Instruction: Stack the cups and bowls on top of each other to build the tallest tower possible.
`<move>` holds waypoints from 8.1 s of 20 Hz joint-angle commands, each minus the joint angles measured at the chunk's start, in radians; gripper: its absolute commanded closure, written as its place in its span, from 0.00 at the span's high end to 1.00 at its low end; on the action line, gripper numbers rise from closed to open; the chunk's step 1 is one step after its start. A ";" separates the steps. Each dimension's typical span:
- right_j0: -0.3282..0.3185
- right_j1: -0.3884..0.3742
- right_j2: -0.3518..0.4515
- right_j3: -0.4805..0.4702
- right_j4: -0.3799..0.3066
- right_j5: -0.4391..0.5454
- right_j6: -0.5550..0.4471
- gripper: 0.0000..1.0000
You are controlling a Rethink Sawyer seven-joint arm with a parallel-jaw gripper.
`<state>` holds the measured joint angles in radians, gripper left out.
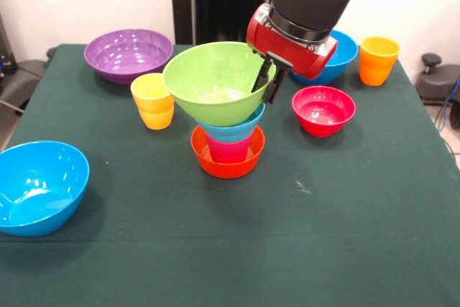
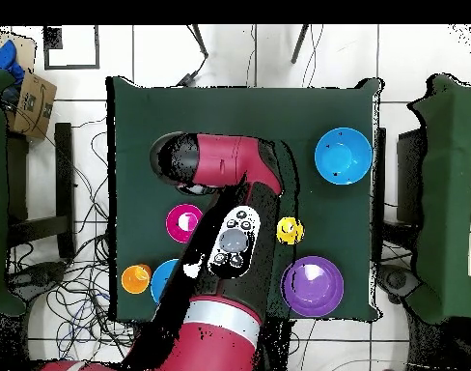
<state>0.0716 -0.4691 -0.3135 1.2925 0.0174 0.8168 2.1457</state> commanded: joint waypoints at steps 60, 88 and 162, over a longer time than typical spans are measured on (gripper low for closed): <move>0.016 -0.013 0.065 0.027 0.016 0.050 0.116 0.00; 0.013 -0.023 0.076 0.030 0.032 0.087 0.106 0.00; 0.009 -0.239 0.083 0.036 0.004 0.184 0.032 1.00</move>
<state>0.0817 -0.6945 -0.3186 1.1918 0.0243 1.0646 2.1457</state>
